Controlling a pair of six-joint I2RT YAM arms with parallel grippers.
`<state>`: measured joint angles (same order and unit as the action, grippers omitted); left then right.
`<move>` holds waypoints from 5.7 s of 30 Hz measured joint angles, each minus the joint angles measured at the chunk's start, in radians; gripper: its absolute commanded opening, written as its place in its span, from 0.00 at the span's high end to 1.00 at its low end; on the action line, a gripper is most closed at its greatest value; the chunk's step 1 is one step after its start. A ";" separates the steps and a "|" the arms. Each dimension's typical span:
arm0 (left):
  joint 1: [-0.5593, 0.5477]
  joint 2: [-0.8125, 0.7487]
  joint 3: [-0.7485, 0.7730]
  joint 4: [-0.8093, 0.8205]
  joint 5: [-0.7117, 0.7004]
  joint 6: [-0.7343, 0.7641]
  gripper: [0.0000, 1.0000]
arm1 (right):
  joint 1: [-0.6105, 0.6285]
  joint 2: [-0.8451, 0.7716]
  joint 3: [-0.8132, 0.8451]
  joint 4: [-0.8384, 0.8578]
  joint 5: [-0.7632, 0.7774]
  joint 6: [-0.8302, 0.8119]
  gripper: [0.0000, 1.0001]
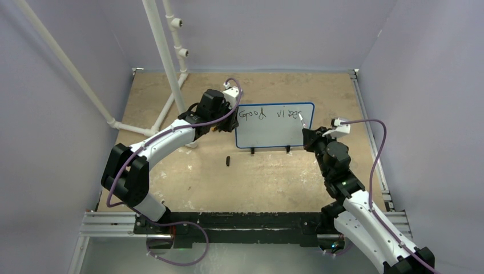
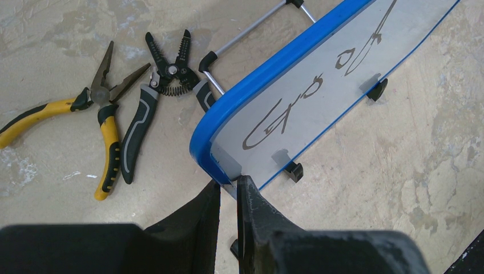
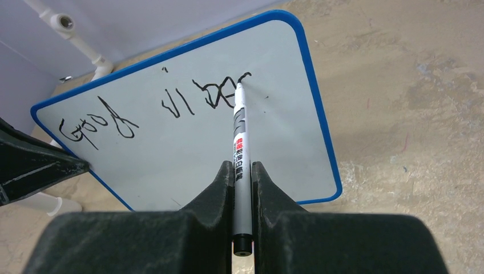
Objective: Write a sentence on the whiteboard
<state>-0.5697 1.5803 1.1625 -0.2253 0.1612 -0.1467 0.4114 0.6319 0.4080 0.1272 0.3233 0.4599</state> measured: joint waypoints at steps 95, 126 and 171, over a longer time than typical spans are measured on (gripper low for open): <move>0.107 -0.005 -0.017 0.076 0.277 -0.080 0.74 | 0.507 0.426 -0.006 0.369 0.034 -0.032 1.00; 0.107 0.006 -0.017 0.082 0.267 -0.080 0.82 | 0.520 0.590 0.080 0.431 0.151 0.018 1.00; 0.107 0.006 -0.017 0.082 0.264 -0.080 0.82 | 0.519 0.579 0.061 0.429 0.138 0.001 1.00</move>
<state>-0.4629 1.5867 1.1458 -0.1436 0.4248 -0.2272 0.9306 1.2114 0.4690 0.5564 0.4614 0.4606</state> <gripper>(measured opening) 0.181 0.104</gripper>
